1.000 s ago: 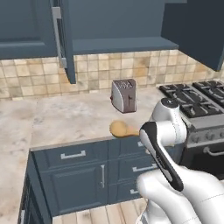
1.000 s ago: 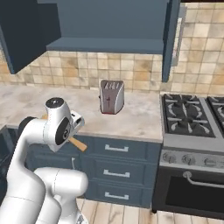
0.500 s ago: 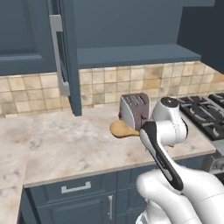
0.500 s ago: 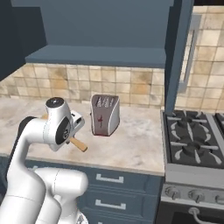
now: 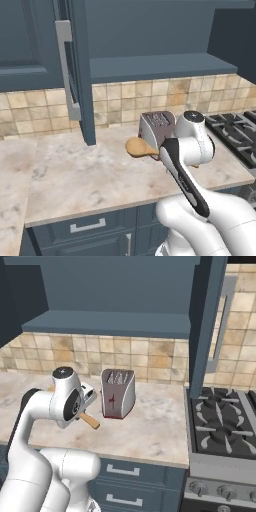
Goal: Organize the utensils by type. Pick up the wooden spoons from the counter and place them in the open cabinet. Then pick up the metallic utensils from the counter and place them in the open drawer.
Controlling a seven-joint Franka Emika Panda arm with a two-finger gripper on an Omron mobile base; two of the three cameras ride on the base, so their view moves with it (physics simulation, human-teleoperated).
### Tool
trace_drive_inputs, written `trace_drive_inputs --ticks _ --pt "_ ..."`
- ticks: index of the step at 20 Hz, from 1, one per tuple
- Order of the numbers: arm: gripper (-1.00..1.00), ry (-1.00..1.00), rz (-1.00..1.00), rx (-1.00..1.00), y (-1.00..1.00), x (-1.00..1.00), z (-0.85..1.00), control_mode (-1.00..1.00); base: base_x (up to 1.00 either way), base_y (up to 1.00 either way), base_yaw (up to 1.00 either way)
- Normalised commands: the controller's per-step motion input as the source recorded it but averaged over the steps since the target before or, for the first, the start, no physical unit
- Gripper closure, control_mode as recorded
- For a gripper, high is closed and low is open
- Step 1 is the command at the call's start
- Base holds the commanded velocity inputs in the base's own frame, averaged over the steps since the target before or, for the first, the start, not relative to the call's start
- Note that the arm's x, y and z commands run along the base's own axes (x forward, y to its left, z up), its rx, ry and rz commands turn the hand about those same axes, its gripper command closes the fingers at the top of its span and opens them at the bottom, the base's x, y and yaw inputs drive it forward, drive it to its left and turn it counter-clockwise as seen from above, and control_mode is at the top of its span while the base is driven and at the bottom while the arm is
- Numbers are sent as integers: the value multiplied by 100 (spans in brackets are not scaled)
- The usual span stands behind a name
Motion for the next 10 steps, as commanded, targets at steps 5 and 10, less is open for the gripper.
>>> trace_drive_inputs --ticks 5,10 --pt "100 0 0 0 0 0 0 100 7 0 0" --pt "100 -6 0 -3 0 0 1 -100 0 0 0"
